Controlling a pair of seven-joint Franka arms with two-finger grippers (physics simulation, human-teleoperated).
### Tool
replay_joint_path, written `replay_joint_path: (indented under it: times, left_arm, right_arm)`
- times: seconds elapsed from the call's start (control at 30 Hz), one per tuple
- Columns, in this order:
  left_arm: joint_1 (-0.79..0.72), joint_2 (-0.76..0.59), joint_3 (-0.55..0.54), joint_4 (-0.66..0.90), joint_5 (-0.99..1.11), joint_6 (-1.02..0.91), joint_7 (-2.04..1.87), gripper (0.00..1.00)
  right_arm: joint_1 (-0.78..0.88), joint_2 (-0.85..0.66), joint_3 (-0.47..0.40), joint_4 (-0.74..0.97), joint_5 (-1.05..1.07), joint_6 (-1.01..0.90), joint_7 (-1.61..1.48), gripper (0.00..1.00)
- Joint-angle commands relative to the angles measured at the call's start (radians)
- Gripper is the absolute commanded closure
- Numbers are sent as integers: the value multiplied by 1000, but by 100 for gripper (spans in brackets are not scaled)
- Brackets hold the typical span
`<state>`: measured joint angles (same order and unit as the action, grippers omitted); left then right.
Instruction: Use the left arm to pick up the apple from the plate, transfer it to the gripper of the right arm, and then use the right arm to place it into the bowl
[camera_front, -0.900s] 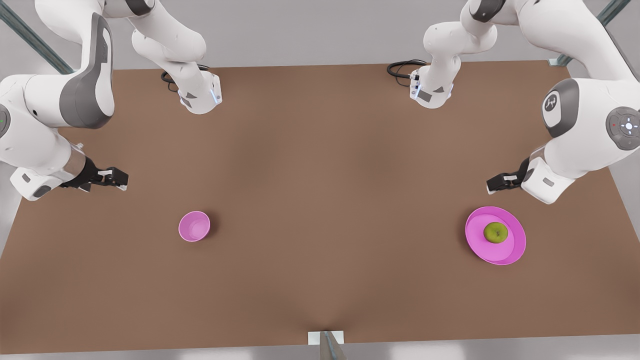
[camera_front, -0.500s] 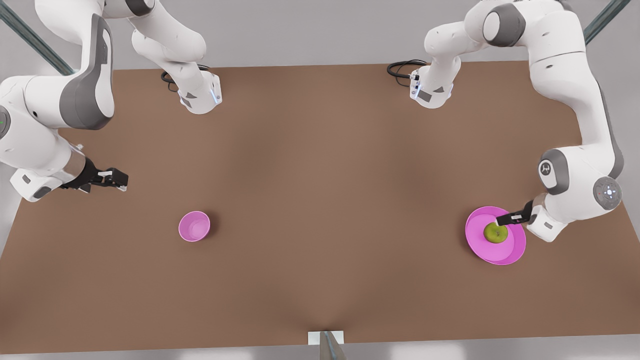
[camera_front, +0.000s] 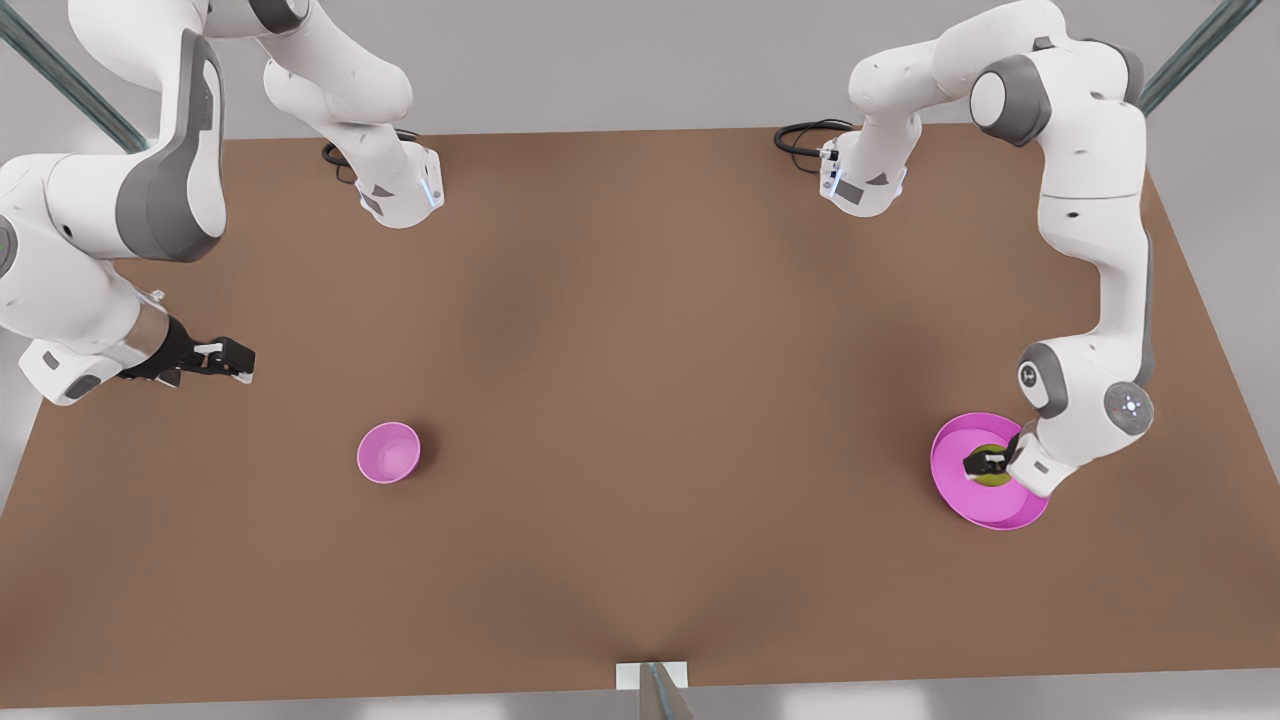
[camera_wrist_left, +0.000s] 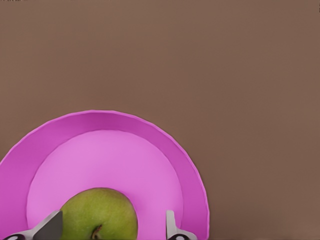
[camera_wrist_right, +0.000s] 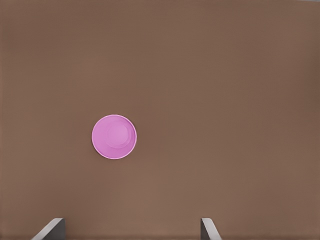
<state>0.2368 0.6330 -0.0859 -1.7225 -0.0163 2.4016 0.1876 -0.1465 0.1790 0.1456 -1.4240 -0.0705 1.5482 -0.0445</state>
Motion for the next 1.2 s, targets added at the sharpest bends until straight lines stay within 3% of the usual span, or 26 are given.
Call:
replay_joint_path:
  times: [0.0,0.53,0.83,0.87,0.9,0.93,1.17]
  left_arm:
    - [1,-1,1,-5,3,79,151,0]
    - [2,1,44,-55,1,79,204,0]
    - [-11,65,41,-22,-2,134,200,0]
    - [-11,71,41,-22,-4,148,200,2]
    - [-11,77,41,-22,-4,154,200,16]
    - [-11,79,41,-23,-4,153,200,25]
    - [-14,28,32,12,-4,85,193,26]
  right_arm:
    - [-1,-1,0,0,3,0,-6,0]
    - [-2,-1,-1,4,8,0,-23,0]
    - [-2,7,-3,7,9,1,-34,0]
    - [-2,7,-3,7,9,1,-34,0]
    - [-2,7,-3,7,9,1,-34,0]
    - [-2,7,-3,7,9,1,-34,0]
    - [-2,7,-3,7,9,1,-35,0]
